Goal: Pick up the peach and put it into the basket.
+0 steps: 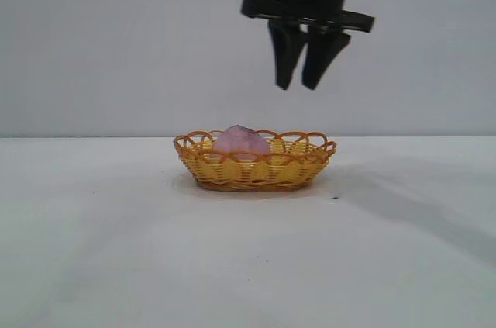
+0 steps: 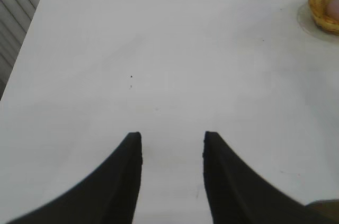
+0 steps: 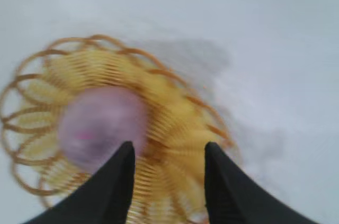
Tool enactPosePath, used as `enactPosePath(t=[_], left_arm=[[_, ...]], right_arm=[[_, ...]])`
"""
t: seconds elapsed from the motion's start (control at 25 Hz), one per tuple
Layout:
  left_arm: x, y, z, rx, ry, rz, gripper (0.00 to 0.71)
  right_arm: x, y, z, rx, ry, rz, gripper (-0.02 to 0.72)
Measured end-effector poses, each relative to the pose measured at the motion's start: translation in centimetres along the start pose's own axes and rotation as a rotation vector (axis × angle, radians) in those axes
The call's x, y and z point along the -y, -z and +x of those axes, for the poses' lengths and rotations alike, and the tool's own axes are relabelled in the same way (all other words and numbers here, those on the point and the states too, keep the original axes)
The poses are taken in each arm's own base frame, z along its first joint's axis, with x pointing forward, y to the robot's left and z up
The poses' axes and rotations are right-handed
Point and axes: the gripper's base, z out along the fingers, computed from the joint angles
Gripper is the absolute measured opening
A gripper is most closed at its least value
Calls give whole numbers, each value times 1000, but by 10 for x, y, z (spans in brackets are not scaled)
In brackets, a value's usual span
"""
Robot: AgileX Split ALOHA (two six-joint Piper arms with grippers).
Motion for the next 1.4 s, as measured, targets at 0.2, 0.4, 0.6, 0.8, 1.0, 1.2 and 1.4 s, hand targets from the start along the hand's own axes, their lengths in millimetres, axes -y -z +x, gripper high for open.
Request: enactPosePath(t=[0.2,0.4,0.6,0.8,1.0,1.2,1.4], left_arm=[[0,0,0,0,0,0,235],[0,0,0,0,0,0,235],[0,0,0,0,0,0,235],[0,0,0,0,2,0,235],[0,0,0,0,2,0,235],[0,0,0,0,2,0,235],[0,0,0,0,2,0,235]], right_arm=[[81,12,13,9,-228,-14,246],[121,21,23,41,-362,-45,246],[115,37,35,64,-372,-42,246],[97,71,82,228,-353,74,246],[68,114,135,375,-217,211,246],[43,161,181,488,-190,243,246],[20,184,235,501,-169,246,246]])
